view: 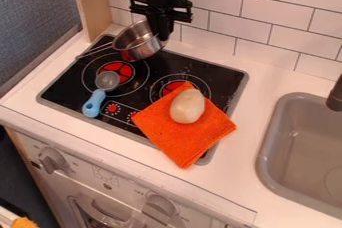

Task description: Move the pan to the upper right corner of the burner

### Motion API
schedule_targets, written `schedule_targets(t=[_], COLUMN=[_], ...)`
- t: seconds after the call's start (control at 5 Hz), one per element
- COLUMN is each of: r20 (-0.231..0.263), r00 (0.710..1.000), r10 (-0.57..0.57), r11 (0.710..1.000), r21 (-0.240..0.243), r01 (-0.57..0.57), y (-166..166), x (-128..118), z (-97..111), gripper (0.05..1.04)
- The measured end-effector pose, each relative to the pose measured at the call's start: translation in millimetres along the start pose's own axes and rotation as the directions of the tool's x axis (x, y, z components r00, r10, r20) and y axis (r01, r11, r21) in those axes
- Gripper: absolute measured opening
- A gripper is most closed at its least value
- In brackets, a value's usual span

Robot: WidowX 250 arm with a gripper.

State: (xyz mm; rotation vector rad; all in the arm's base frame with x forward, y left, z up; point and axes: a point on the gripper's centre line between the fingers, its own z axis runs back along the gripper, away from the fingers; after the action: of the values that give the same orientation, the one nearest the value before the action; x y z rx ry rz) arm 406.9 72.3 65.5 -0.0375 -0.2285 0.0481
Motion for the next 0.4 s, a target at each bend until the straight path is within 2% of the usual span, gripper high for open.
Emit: schedule_targets(t=[0.2, 0.4], r20=[0.037, 0.064], r00=[0.995, 0.969], r10=[-0.094, -0.239], r11=[0.994, 0.968], r21=[-0.046, -0.065], r01=[0.096, 0.243], y=[-19, -52], x=[-5, -4], z=[17, 20], gripper=[0.068, 0.068])
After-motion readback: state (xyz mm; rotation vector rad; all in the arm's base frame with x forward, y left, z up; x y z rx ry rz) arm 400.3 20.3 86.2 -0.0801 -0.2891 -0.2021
